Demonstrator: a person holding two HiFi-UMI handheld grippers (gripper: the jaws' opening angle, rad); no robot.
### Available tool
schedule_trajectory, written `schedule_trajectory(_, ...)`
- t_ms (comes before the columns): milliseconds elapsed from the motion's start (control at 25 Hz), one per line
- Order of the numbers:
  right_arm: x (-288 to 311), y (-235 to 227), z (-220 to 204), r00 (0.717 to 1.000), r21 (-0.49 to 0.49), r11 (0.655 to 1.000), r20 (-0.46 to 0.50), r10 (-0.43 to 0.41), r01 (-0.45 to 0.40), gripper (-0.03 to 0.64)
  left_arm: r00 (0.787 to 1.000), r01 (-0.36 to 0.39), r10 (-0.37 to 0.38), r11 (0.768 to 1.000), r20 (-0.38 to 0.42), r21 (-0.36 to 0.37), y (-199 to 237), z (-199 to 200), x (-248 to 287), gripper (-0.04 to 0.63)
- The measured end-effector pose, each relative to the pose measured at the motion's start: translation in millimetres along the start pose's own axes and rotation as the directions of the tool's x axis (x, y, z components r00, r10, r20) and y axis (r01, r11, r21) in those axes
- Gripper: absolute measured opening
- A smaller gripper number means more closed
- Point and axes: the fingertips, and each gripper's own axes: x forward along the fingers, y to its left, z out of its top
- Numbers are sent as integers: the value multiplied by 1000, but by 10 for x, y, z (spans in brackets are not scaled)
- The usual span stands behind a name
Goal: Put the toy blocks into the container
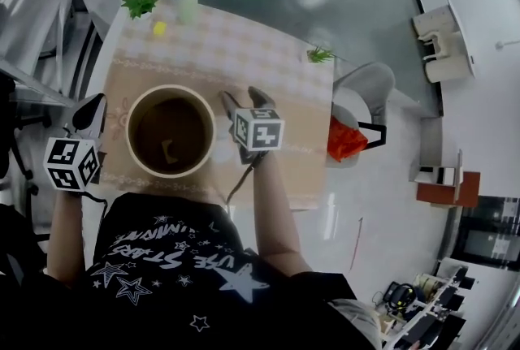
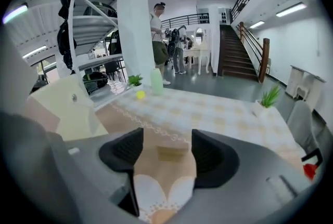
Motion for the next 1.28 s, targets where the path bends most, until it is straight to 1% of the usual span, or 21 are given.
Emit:
schedule_trajectory(120,188,-75,-142,999,16,1000,-46,-17,18,301,1000,-22,21,1000,-19,-8,13,-76,-21,11)
schedule_trajectory(280,364,-96,-281,995,24,1000,-96,-11,13,310,998,-51,50,999,-32,-19,36,-126,-63,11)
schedule_trajectory(480,558,-74,-391,991,15,1000,-133,2,0,310,996,-82,80,996,-47,-34,25,-182,-103,11)
schedule_trajectory(600,604,-88,-430,987,-1,1000,-161,-10,10,310,994,-98,96,994,-48,-40,2,-200,-130,11)
schedule_trajectory(720,610,-109,-445,987,4,1000,-162,-16,17,308,993,-113,110,993,-45,-48,-32,-215,-169,11)
schedule_trajectory(1040,586,-114,-452,986,5,1000,-165,8,-7,298,990,-138,136,989,-35,-55,-116,-222,-257,11)
schedule_trajectory(1280,425,-124,-293,993,15,1000,-115,15,-13,298,991,-133,132,990,-21,-52,-127,-185,-279,11)
